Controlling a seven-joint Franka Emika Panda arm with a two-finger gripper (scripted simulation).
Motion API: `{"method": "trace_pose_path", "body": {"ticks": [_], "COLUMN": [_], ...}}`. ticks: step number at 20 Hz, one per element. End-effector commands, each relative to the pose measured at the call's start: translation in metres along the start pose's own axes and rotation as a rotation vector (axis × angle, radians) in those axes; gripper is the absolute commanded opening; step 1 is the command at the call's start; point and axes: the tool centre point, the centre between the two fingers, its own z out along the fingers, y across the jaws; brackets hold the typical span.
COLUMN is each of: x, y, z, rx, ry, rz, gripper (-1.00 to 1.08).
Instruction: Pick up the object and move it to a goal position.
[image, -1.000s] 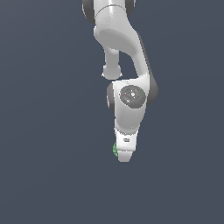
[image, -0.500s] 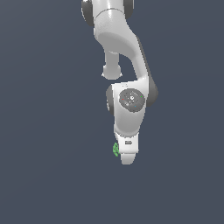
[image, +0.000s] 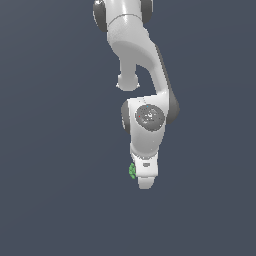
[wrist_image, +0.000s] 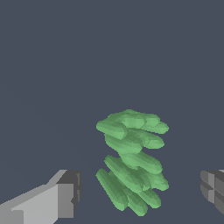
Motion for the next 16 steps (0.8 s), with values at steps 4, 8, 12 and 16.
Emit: {"method": "trace_pose_path", "body": {"ticks": [4,8,12,16], "x": [0.001,0.0,0.0,0.0], "y": [-0.002,-0.001,0.0,0.0], "z": [0.03,0.042,0.041,0.041], "rx": [0.002,0.002,0.002,0.002], "ry": [0.0,0.0,0.0,0.0], "rz": [-0.004,-0.004,-0.004,-0.004], "gripper": [1.0,1.0,1.0,-1.0]}}
